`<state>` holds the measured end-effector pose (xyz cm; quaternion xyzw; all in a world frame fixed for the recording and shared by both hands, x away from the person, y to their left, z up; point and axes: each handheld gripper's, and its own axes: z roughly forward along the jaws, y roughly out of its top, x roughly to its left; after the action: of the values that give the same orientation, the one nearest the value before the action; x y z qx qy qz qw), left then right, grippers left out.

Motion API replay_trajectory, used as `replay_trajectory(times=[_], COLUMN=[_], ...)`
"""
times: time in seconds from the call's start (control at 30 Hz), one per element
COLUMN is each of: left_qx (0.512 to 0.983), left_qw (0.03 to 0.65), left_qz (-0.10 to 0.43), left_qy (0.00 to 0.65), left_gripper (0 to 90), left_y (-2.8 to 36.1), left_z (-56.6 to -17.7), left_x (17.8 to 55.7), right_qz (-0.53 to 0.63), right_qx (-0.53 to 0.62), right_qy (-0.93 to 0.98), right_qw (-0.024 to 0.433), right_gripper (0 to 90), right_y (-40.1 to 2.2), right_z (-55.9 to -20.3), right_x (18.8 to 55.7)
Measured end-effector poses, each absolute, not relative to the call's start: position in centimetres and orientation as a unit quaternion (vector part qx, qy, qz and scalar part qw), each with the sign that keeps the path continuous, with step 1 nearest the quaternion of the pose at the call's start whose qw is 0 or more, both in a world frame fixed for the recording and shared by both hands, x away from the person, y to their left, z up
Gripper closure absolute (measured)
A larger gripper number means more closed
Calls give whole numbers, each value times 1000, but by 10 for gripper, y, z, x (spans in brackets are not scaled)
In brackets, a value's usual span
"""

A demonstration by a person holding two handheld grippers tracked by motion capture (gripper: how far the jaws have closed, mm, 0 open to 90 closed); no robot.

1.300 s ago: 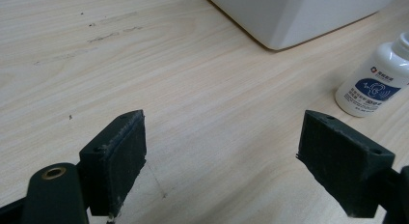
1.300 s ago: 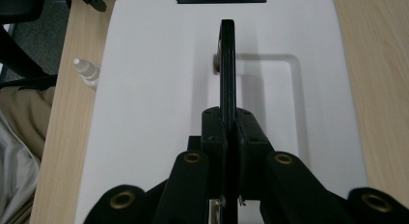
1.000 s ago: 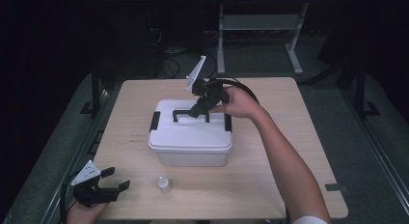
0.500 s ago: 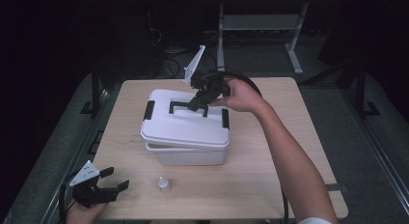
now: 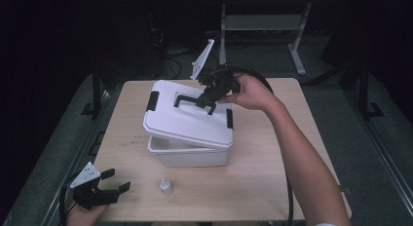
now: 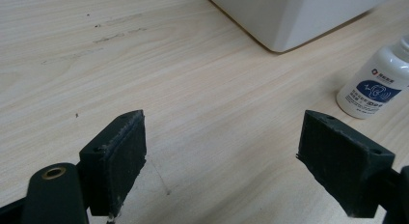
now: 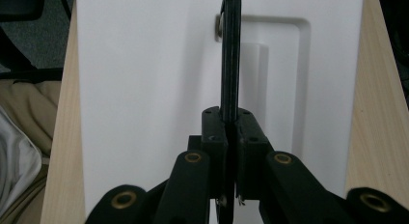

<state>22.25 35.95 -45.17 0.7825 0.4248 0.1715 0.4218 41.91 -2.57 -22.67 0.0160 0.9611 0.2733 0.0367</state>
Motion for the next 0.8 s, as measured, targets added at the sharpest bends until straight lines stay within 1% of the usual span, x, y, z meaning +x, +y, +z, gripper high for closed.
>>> replay_trajectory(times=[0.17, 0.33, 0.47, 0.57, 0.6, 0.8], left_qx=[783, 783, 783, 783, 784, 786], left_qw=[421, 421, 421, 421, 420, 418], left_qz=[172, 172, 173, 173, 172, 173], left_qy=[424, 424, 424, 424, 424, 421], left_gripper=[171, 171, 171, 171, 171, 171], left_y=[359, 359, 358, 358, 357, 356], left_z=[-452, -452, -452, -452, -452, -452], left_x=[223, 222, 222, 222, 223, 223], right_qz=[261, 239, 229, 244, 269, 256], right_qx=[23, 36, 41, 41, 40, 43], right_qy=[964, 970, 972, 969, 962, 965], right_qw=[34, 19, 18, 16, 20, 34], right_gripper=[845, 845, 845, 845, 845, 845], right_y=[-28, -33, -37, -39, -45, -55], right_z=[-235, -262, -270, -268, -261, -249], right_x=[421, 427, 427, 426, 424, 417])
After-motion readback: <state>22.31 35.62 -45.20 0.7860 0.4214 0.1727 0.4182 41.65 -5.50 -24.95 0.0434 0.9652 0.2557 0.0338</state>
